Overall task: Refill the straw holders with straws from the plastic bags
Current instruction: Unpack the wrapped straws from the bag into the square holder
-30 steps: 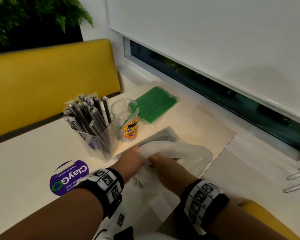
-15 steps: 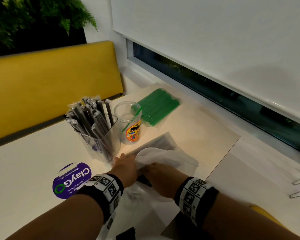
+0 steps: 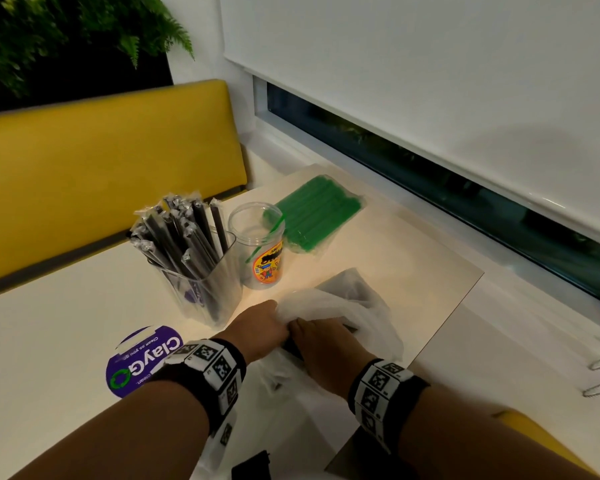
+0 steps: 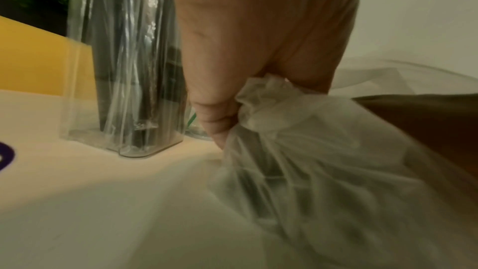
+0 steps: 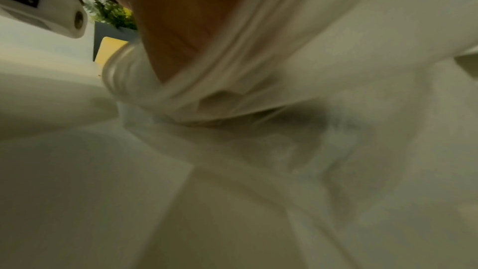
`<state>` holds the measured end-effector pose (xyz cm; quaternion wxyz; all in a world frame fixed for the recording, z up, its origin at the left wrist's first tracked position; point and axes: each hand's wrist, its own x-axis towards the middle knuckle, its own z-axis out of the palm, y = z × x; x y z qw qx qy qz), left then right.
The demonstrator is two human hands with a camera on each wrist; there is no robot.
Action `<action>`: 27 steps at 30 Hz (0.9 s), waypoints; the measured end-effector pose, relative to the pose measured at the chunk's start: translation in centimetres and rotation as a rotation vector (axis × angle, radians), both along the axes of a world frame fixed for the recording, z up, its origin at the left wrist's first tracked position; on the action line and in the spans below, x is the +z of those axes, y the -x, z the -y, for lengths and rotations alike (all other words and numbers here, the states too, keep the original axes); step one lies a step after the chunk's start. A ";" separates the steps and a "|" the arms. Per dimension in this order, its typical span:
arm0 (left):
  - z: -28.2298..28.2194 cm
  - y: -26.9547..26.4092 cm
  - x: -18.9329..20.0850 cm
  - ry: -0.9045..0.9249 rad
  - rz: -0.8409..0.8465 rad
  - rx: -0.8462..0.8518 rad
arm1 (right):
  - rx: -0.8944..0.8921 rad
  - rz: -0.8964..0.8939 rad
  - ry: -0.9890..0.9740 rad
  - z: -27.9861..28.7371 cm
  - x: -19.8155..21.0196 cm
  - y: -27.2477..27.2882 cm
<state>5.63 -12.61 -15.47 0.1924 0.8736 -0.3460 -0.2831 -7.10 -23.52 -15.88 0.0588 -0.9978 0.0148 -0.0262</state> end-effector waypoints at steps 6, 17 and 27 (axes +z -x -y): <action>-1.0 0.2 -0.4 -0.151 0.036 0.088 | -0.095 -0.213 -0.004 0.3 -0.7 0.2; -1.7 -0.8 -0.2 -0.121 0.059 -0.062 | -0.094 -0.292 -0.138 3.2 1.9 -0.7; -1.9 -0.3 1.3 0.013 0.003 -0.075 | -0.133 -0.438 -0.505 4.6 5.8 -1.7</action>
